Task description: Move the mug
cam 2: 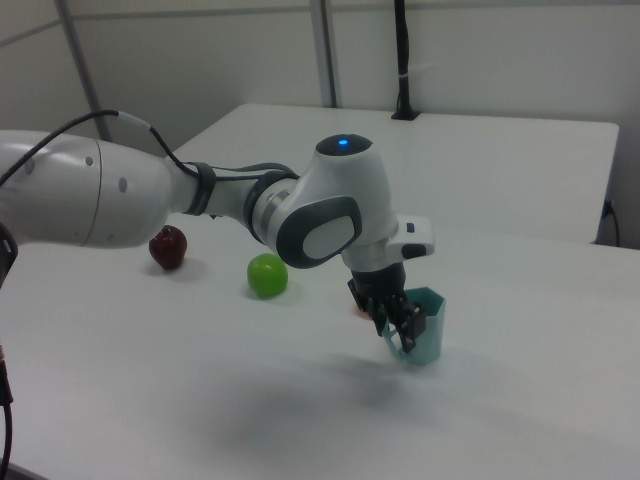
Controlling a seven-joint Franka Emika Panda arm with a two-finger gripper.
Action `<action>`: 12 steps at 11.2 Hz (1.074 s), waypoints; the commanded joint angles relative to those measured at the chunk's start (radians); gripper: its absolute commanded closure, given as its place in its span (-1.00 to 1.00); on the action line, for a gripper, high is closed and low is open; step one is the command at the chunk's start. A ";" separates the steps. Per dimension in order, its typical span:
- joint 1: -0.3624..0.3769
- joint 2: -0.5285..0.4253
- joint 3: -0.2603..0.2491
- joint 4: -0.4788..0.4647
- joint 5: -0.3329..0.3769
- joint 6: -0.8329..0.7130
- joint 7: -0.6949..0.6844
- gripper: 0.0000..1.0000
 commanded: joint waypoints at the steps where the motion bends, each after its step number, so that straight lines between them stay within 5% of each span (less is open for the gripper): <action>1: 0.010 -0.015 -0.001 -0.029 0.021 0.033 0.004 0.53; 6: 0.010 -0.018 -0.001 -0.029 0.021 0.031 0.006 0.88; 12: 0.036 -0.185 -0.001 -0.030 0.023 -0.092 0.010 0.89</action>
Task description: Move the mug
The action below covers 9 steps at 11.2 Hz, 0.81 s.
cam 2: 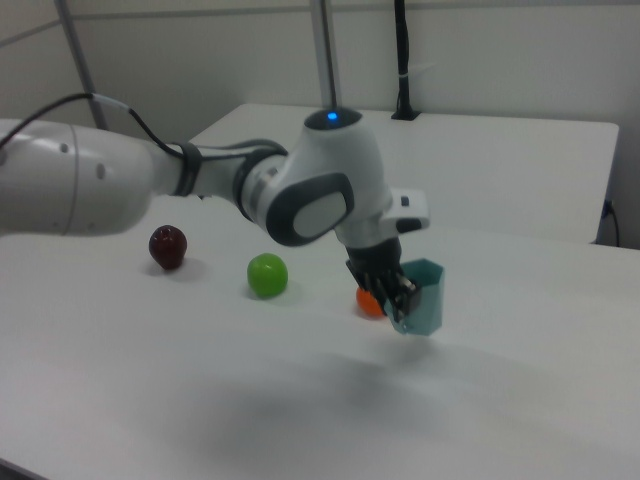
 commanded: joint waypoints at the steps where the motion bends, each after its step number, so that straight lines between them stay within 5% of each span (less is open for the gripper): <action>1: 0.050 -0.172 -0.003 -0.050 0.021 -0.130 0.004 0.89; 3: 0.098 -0.298 0.010 -0.130 0.012 -0.189 -0.002 0.89; 5: 0.118 -0.416 0.087 -0.255 -0.009 -0.192 -0.003 0.89; 9: 0.118 -0.461 0.243 -0.391 -0.098 -0.189 0.051 0.89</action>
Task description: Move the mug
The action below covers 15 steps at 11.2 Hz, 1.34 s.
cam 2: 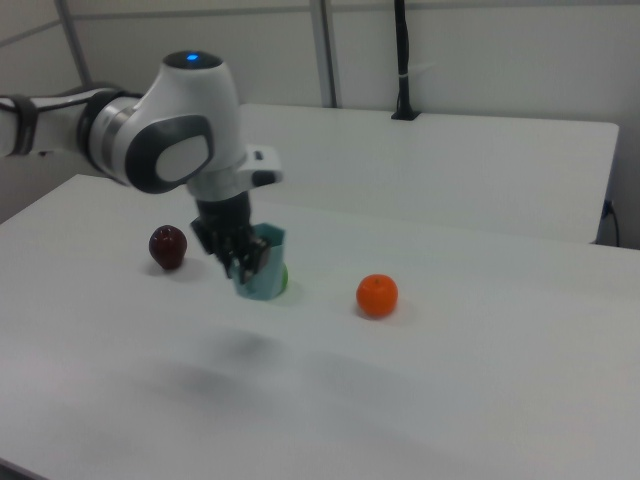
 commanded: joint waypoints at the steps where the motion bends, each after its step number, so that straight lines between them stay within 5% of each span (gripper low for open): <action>1: 0.002 -0.042 0.089 -0.124 -0.086 0.022 0.047 0.89; 3: 0.002 -0.001 0.150 -0.184 -0.166 0.064 0.113 0.89; 7: 0.006 0.039 0.158 -0.189 -0.185 0.128 0.173 0.88; 9: 0.011 0.057 0.161 -0.189 -0.188 0.128 0.196 0.71; 11: 0.014 0.065 0.161 -0.187 -0.191 0.128 0.219 0.32; 13: 0.016 0.067 0.163 -0.186 -0.191 0.127 0.237 -0.50; 15: 0.014 0.062 0.164 -0.183 -0.191 0.116 0.238 -1.00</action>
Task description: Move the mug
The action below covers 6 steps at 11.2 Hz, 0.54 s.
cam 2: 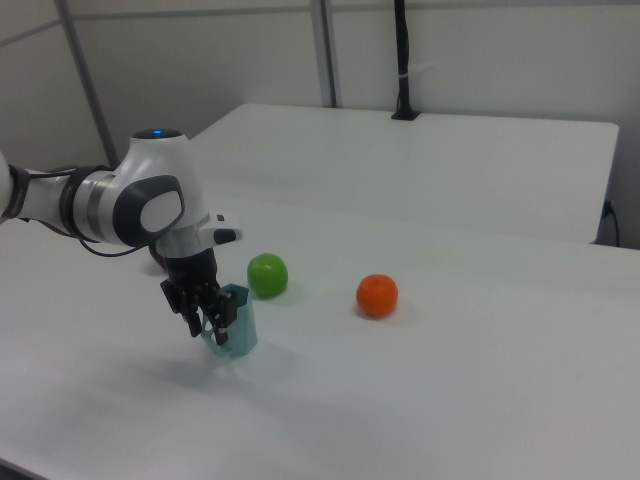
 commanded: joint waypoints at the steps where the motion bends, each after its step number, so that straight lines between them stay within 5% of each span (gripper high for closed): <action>1: 0.009 -0.018 0.002 -0.006 -0.022 0.002 0.035 -1.00; 3: 0.003 -0.035 0.004 0.049 -0.022 -0.061 0.034 -1.00; 6: -0.010 -0.043 0.002 0.286 -0.020 -0.330 0.034 -1.00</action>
